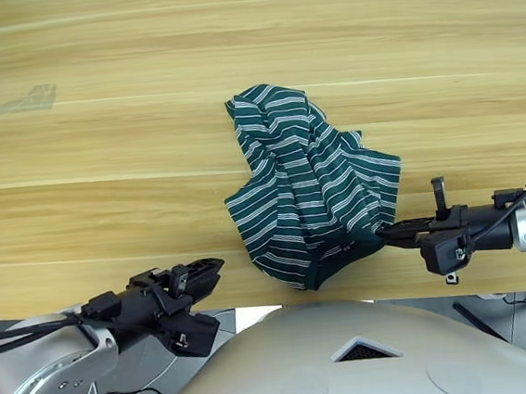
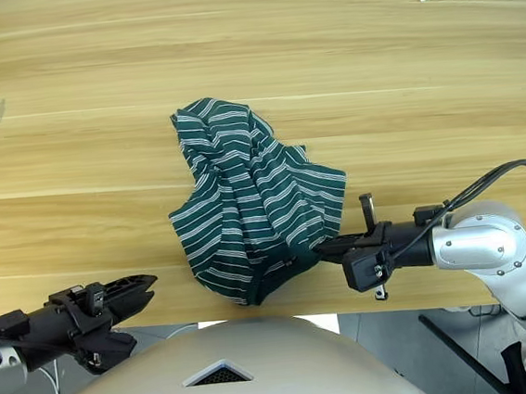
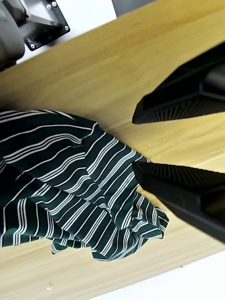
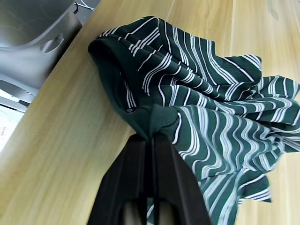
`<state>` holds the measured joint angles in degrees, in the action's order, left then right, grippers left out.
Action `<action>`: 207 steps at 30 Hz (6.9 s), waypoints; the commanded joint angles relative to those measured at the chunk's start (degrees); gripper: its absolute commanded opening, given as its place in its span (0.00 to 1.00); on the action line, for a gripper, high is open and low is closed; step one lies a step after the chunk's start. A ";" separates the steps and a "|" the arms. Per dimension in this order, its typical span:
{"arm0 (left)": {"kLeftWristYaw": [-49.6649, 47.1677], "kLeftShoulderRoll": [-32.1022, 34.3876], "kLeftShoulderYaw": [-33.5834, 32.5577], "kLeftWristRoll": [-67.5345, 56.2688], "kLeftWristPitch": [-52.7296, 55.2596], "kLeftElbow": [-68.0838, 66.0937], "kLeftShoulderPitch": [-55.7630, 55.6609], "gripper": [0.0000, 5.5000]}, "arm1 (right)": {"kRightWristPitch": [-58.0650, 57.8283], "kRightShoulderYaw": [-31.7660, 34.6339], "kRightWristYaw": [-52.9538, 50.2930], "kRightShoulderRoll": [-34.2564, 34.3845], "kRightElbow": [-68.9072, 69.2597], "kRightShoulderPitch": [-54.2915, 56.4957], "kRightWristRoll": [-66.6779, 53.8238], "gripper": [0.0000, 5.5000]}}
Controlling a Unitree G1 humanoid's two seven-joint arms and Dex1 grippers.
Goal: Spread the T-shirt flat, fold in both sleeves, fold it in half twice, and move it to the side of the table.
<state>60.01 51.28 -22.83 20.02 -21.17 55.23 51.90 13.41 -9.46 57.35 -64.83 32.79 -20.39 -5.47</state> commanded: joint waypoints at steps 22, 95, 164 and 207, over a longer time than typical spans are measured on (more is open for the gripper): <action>-8.52 -6.89 31.54 6.54 4.87 -26.89 -39.88 0.97 | -10.30 6.92 11.00 4.38 -10.56 10.88 -15.88 0.15; -31.15 -14.46 47.05 6.65 4.97 -61.40 -46.09 0.97 | 8.17 -9.69 -1.00 9.26 -43.52 18.71 14.53 0.15; -36.46 -7.05 29.43 8.67 5.97 -41.92 -33.01 0.98 | -7.70 -11.62 -7.50 36.74 -60.05 30.00 9.85 0.06; -36.92 -6.96 30.61 10.50 5.18 -45.35 -37.94 0.98 | 10.27 -3.34 -31.96 38.50 -92.20 62.92 19.96 0.01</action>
<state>21.91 43.87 7.98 30.50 -16.53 10.82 14.69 22.85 -12.87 26.32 -26.08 -57.57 41.22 13.81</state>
